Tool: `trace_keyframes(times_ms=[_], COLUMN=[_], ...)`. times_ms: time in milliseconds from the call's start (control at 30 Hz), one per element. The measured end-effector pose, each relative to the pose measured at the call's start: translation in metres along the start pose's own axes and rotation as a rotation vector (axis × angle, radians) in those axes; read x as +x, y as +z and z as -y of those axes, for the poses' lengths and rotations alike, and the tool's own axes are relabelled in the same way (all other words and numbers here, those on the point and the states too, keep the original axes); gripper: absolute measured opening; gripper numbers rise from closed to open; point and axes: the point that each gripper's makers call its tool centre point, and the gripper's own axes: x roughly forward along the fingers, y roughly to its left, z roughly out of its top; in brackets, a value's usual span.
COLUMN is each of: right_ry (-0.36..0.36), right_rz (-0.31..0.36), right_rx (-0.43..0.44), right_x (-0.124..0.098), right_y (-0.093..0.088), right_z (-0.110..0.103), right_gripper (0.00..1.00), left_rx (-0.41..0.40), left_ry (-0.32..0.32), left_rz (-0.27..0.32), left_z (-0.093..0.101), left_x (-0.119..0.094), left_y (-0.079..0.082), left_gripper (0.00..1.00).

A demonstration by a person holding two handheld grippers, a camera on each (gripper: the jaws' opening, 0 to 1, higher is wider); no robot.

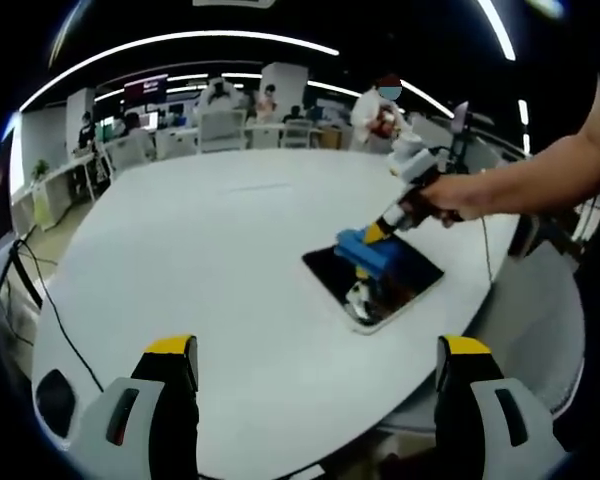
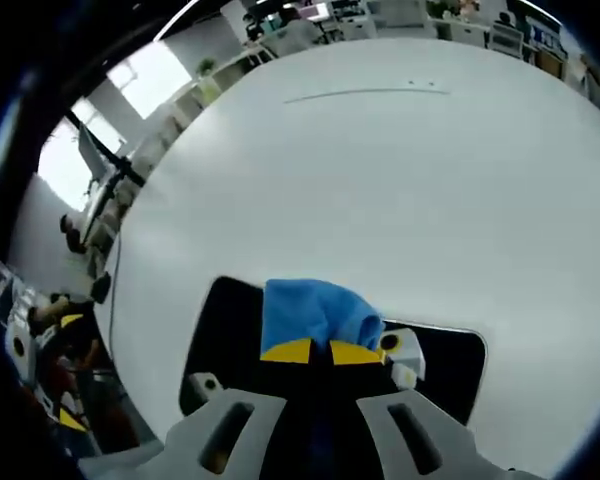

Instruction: Wipe the mirror surface with the cleaning cloth until all visible marks leave the cleaned area.

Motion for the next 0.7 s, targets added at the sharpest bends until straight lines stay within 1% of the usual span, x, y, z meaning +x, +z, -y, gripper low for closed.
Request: trace_keyframes(times_ms=[100, 267, 467, 700], right_ry=[0.011, 0.013, -0.001, -0.013], right_rz=[0.003, 0.001, -0.001, -0.005], right_rx=[-0.004, -0.007, 0.008, 0.014], right_x=[0.000, 0.000, -0.003, -0.009], right_y=[0.000, 0.000, 0.000, -0.002], right_z=[0.001, 0.002, 0.016, 0.029], right_gripper=[0.00, 0.00, 0.00, 0.00], left_rx=[0.002, 0.007, 0.017, 0.020], left_ry=[0.005, -0.004, -0.011, -0.010], left_rz=[-0.006, -0.006, 0.000, -0.001], left_z=[-0.001, 0.003, 0.005, 0.006], left_x=[0.000, 0.002, 0.005, 0.004], left_y=[-0.001, 0.000, 0.005, 0.005], left_gripper=[1.00, 1.00, 1.00, 1.00])
